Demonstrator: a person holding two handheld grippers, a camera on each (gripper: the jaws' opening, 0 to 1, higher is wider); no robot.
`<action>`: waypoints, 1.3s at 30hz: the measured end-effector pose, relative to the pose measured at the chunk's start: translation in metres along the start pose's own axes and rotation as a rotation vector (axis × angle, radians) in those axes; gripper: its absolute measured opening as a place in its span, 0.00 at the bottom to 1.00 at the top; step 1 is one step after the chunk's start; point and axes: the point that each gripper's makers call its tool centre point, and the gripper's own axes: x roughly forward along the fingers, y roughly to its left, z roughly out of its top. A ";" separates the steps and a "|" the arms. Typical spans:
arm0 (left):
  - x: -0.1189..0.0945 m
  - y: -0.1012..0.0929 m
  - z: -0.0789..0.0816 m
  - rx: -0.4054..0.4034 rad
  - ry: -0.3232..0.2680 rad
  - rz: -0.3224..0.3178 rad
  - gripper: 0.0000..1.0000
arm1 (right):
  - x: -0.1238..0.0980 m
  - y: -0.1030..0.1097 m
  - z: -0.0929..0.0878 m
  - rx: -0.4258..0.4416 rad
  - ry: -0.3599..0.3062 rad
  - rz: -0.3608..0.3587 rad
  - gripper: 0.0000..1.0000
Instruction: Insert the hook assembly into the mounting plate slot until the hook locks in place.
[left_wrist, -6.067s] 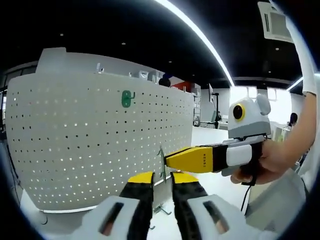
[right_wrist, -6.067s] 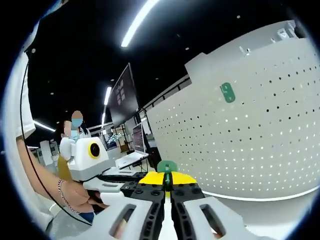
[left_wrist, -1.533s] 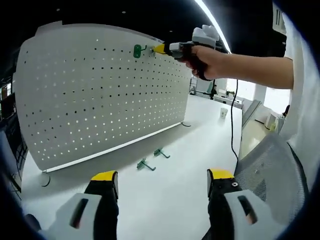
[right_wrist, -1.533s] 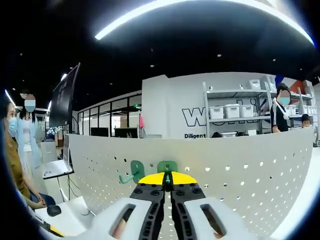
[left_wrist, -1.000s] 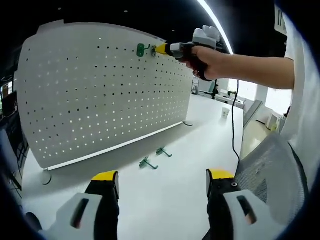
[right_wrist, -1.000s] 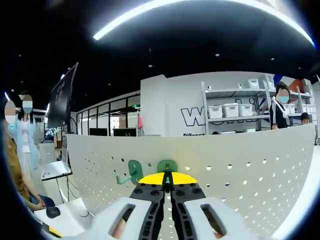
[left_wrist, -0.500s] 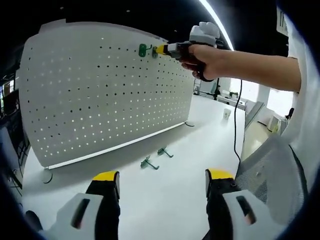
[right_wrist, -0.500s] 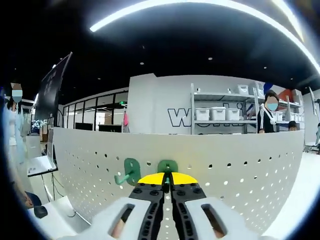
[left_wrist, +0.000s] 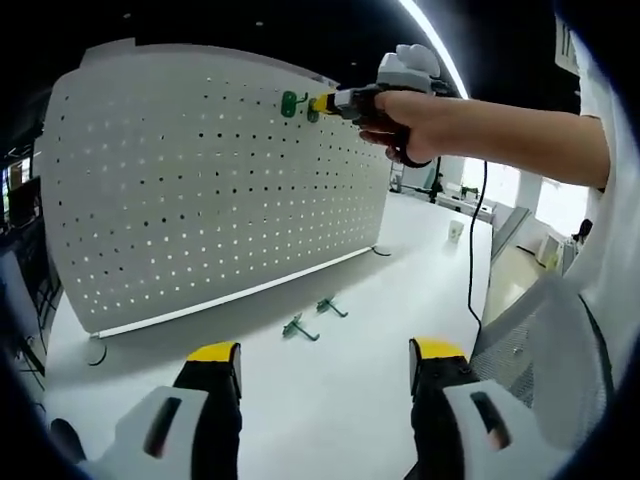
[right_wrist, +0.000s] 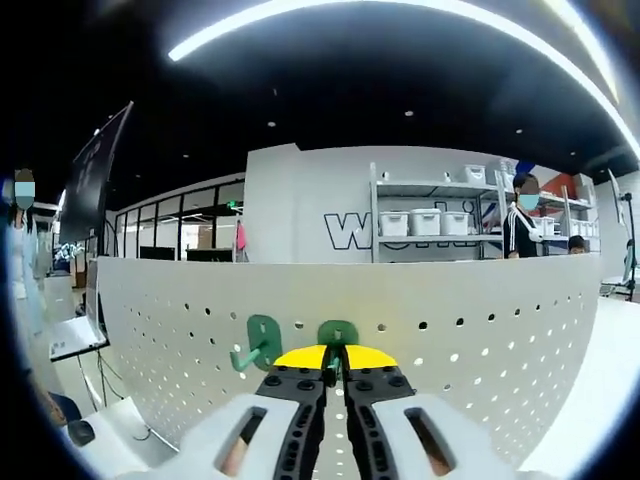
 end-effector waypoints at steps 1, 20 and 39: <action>0.000 0.000 0.000 -0.001 0.001 0.000 0.70 | 0.000 0.000 0.000 0.005 0.001 0.003 0.03; 0.004 -0.002 0.004 0.001 -0.005 -0.007 0.70 | -0.012 -0.001 0.000 0.035 -0.049 0.205 0.32; 0.004 -0.005 0.003 0.004 0.001 -0.010 0.70 | -0.025 0.011 0.003 0.036 -0.075 0.360 0.47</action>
